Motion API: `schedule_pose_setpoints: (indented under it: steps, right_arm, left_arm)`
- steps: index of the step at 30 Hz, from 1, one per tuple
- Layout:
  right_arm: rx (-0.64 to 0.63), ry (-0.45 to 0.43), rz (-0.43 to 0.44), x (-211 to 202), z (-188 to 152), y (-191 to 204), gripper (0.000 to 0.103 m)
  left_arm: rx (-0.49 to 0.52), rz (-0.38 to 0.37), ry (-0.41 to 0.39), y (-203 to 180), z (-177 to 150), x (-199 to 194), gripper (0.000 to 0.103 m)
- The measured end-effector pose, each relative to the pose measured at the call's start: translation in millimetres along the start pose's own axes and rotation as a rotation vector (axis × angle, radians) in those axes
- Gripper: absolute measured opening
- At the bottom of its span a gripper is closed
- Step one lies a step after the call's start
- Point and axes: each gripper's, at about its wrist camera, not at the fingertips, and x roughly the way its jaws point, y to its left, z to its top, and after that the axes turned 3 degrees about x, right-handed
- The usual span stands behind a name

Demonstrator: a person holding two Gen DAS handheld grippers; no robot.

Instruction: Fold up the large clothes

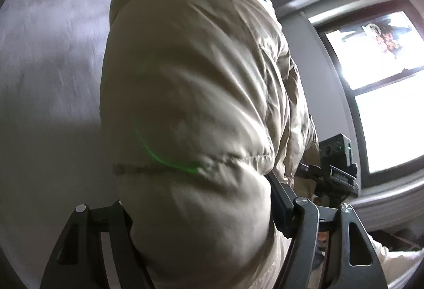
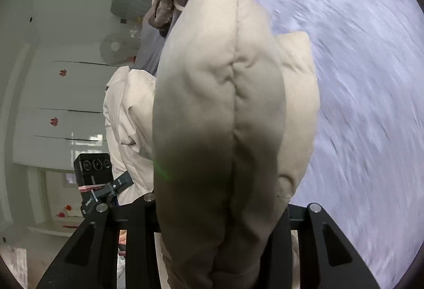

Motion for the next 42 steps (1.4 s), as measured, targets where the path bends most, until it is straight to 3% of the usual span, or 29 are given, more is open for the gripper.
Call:
schedule_pose_setpoints:
  steps: [6, 8, 10, 15, 19, 22, 23, 24, 26, 29, 32, 37, 39, 42]
  right_arm:
    - [0.006, -0.023, -0.018, 56.8, 60.9, -3.8, 0.042]
    - [0.014, -0.02, -0.044, 74.3, 70.1, -10.6, 0.042]
    - [0.033, -0.025, -0.069, 90.5, 79.2, -24.1, 0.043]
    - [0.059, -0.023, -0.108, 115.9, 84.2, -43.0, 0.064]
    - [0.096, -0.035, -0.153, 108.9, 83.5, -38.1, 0.066]
    - [0.043, -0.126, -0.284, 67.9, 74.5, -12.5, 0.065]
    - [0.01, -0.179, -0.328, 51.9, 70.4, -1.0, 0.058]
    - [-0.041, -0.25, -0.378, 36.0, 65.9, 12.0, 0.039]
    - [-0.161, -0.351, -0.402, 13.5, 59.7, 38.5, 0.023]
    - [-0.254, -0.322, -0.336, 33.4, 67.3, 68.9, 0.022]
    - [-0.295, -0.286, -0.34, 67.8, 70.4, 77.6, 0.022]
    - [-0.24, -0.255, -0.491, 85.7, 60.8, 48.1, 0.02]
    - [-0.161, -0.237, -0.46, 90.1, 67.6, 17.9, 0.017]
    - [-0.149, -0.238, -0.436, 89.7, 62.1, 2.6, 0.017]
  left_arm:
    - [-0.003, 0.119, -0.013, 33.0, 57.5, 36.6, 0.074]
    - [-0.018, 0.18, -0.001, 47.3, 67.5, 55.4, 0.081]
    - [-0.052, 0.186, -0.009, 59.4, 67.2, 70.2, 0.088]
    - [-0.041, 0.232, -0.029, 64.4, 60.9, 83.3, 0.097]
    - [0.013, 0.375, -0.066, 50.4, 54.5, 67.8, 0.097]
    - [0.093, 0.474, -0.19, 35.8, 55.0, 31.0, 0.097]
    - [0.103, 0.498, -0.223, 33.5, 59.2, 22.1, 0.097]
    - [0.106, 0.518, -0.252, 30.4, 66.5, 17.7, 0.097]
    - [0.093, 0.555, -0.276, 36.6, 74.5, 12.7, 0.097]
    - [0.043, 0.569, -0.269, 46.9, 86.0, 27.4, 0.097]
    - [0.056, 0.572, -0.255, 45.0, 80.3, 40.4, 0.097]
    - [0.124, 0.621, -0.232, 41.7, 65.0, 60.0, 0.097]
    - [0.134, 0.626, -0.225, 39.6, 63.8, 68.1, 0.097]
    - [0.149, 0.645, -0.222, 36.9, 62.2, 73.1, 0.097]
